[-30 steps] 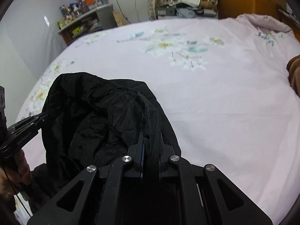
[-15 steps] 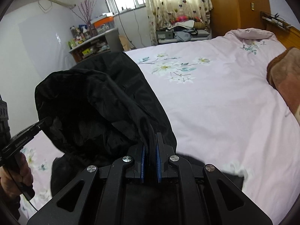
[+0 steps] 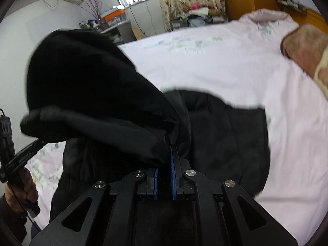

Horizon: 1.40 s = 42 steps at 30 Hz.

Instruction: Fold large clothes

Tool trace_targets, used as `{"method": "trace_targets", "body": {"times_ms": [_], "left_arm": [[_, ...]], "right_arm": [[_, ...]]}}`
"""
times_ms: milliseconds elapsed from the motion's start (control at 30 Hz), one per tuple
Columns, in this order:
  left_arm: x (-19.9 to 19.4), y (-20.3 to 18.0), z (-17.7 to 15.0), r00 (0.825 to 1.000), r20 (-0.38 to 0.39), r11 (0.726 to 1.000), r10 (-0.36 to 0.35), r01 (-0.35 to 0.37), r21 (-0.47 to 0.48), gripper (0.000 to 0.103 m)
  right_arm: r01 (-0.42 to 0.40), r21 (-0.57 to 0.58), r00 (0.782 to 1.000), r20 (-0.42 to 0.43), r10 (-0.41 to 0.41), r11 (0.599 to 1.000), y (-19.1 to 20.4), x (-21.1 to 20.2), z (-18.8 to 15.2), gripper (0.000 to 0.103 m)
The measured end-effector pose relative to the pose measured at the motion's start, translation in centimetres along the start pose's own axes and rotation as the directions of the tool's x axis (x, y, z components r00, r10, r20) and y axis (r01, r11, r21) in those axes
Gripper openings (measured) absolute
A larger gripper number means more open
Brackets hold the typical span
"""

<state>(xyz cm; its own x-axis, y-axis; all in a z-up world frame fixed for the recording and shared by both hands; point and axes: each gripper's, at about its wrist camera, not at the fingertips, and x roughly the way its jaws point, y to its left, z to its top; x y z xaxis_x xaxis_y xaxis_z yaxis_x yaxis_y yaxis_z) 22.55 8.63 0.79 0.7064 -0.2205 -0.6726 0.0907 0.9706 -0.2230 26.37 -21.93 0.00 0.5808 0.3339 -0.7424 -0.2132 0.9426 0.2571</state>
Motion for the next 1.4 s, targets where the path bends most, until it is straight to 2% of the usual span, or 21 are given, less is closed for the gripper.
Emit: {"method": "trace_targets", "body": {"times_ms": [100, 300, 433, 533, 567, 633, 667, 733, 800, 867, 900, 933, 967, 1100, 1167, 1233, 1400], "left_arm": [[0.4, 0.4, -1.9, 0.999, -0.048, 1.000, 0.024, -0.024, 0.000, 0.010], [0.0, 1.8, -5.1, 0.991, -0.136, 0.999, 0.013, -0.019, -0.042, 0.011], [-1.2, 2.9, -6.6, 0.986, -0.164, 0.997, 0.017, -0.028, -0.068, 0.011], [-2.4, 2.5, -6.4, 0.991, -0.137, 0.996, 0.007, -0.018, -0.084, 0.011], [-2.5, 2.2, -6.0, 0.993, -0.121, 0.996, -0.005, -0.006, -0.087, 0.014], [-2.6, 1.9, -4.7, 0.996, -0.085, 0.995, -0.034, 0.026, -0.095, 0.033], [-2.4, 1.5, -3.8, 0.997, -0.061, 0.995, -0.039, 0.033, -0.096, 0.046], [-1.6, 0.3, -2.0, 0.998, -0.031, 0.995, -0.051, 0.048, -0.087, 0.048], [-0.8, -1.2, -1.0, 0.995, -0.016, 0.993, -0.094, 0.093, -0.070, 0.048], [0.4, -2.6, -0.8, 0.992, -0.029, 0.992, -0.123, 0.122, -0.040, 0.049], [1.1, -3.2, -1.0, 0.990, -0.046, 0.991, -0.131, 0.130, -0.024, 0.048], [1.5, -3.6, -1.3, 0.989, -0.061, 0.991, -0.135, 0.134, -0.012, 0.048], [2.0, -4.0, -1.8, 0.987, -0.079, 0.990, -0.139, 0.140, 0.002, 0.048], [3.2, -3.4, -5.6, 0.982, -0.141, 0.992, -0.121, 0.126, 0.022, 0.049], [4.6, -2.4, -7.9, 0.976, -0.192, 0.995, -0.102, 0.104, -0.002, 0.049], [5.3, -2.0, -9.3, 0.976, -0.189, 0.994, -0.108, 0.106, -0.020, 0.050], [6.1, -2.4, -9.4, 0.981, -0.180, 0.998, -0.070, 0.069, -0.007, 0.050]], "right_arm": [[-0.011, 0.019, 0.999, -0.048, 0.012, 1.000, -0.5, 1.0, -2.3, 0.010], [-0.034, 0.056, 0.992, -0.116, 0.040, 0.998, -1.8, 1.5, -4.8, 0.017], [-0.041, 0.103, 0.990, -0.130, 0.054, 0.994, -3.3, 0.5, -6.0, 0.040], [-0.081, 0.162, 0.989, -0.106, 0.099, 0.983, -3.8, -0.2, -6.0, 0.041], [-0.099, 0.181, 0.989, -0.095, 0.117, 0.978, -3.7, -0.3, -5.9, 0.042], [-0.137, 0.211, 0.985, -0.073, 0.156, 0.968, -3.5, 0.2, -4.8, 0.043], [-0.162, 0.227, 0.981, -0.068, 0.181, 0.960, -3.2, 0.9, -4.1, 0.044], [-0.190, 0.247, 0.974, -0.072, 0.213, 0.950, -2.2, 2.1, -3.2, 0.044], [-0.215, 0.260, 0.967, -0.079, 0.243, 0.941, -0.8, 3.9, -2.1, 0.044], [-0.246, 0.264, 0.955, -0.096, 0.280, 0.933, 0.2, 5.4, -1.6, 0.044], [-0.239, 0.269, 0.954, -0.111, 0.277, 0.933, 0.6, 6.0, -1.6, 0.043], [-0.229, 0.267, 0.955, -0.126, 0.270, 0.936, 0.7, 6.5, -1.8, 0.018], [-0.220, 0.255, 0.957, -0.129, 0.259, 0.942, 1.0, 6.7, -2.1, 0.006], [-0.212, 0.241, 0.967, -0.090, 0.240, 0.947, 1.4, 5.5, -4.0, 0.006], [-0.176, 0.247, 0.968, -0.134, 0.213, 0.953, 0.8, 6.4, -6.1, 0.006], [-0.139, 0.243, 0.966, -0.179, 0.185, 0.960, 0.3, 8.1, -7.7, 0.006], [-0.079, 0.164, 0.975, -0.192, 0.110, 0.983, 1.2, 9.4, -7.0, 0.006]]}}
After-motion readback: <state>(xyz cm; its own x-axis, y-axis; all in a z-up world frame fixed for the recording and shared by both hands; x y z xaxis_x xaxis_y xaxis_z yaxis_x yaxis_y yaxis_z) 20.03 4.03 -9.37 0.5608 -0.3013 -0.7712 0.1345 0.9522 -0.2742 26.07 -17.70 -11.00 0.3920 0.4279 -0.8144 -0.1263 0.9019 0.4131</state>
